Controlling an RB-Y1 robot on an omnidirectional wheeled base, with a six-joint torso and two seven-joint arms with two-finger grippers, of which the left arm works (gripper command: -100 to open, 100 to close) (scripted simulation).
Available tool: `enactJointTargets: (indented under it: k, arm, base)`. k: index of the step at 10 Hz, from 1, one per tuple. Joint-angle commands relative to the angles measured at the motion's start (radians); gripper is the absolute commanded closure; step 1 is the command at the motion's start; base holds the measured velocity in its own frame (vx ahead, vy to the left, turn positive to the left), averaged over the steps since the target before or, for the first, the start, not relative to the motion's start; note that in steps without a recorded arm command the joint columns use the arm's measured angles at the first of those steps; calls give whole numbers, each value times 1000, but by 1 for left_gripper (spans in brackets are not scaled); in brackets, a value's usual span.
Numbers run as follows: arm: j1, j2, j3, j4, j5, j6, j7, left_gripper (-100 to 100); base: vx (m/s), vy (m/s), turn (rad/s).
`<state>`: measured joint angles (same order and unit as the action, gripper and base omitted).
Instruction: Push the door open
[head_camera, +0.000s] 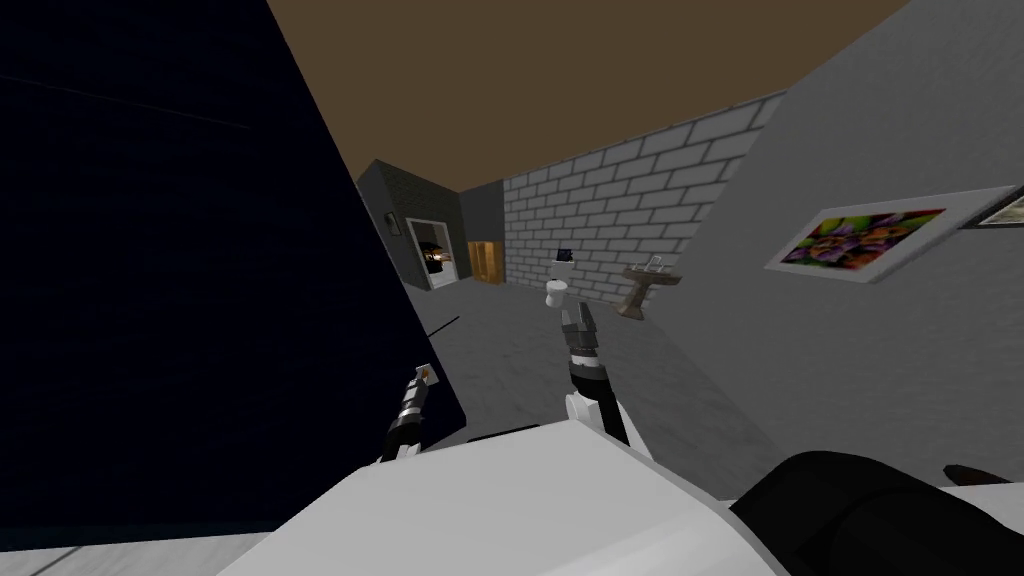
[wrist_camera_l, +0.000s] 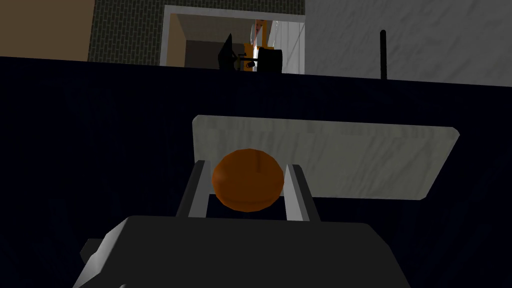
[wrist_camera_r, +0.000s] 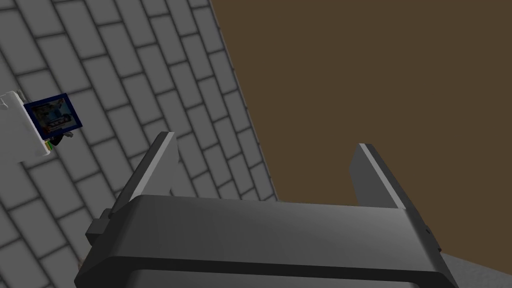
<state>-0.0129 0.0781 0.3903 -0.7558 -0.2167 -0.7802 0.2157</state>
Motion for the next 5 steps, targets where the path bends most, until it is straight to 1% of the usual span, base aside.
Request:
enactJointTargets:
  k: [1,3,4,5]
  arm:
    - [-1,7,20,-15,10,4,-5,100]
    - [-1,6,48,-14,25,6,-16,100]
    - [-1,5,63,-13,33,8,-23,100]
    - [-2,3,73,-13,38,9,-26,100]
  base:
    - [221,-39,52]
    - [253,-43,66]
    - [262,-15,71]
    - [228,-25,57]
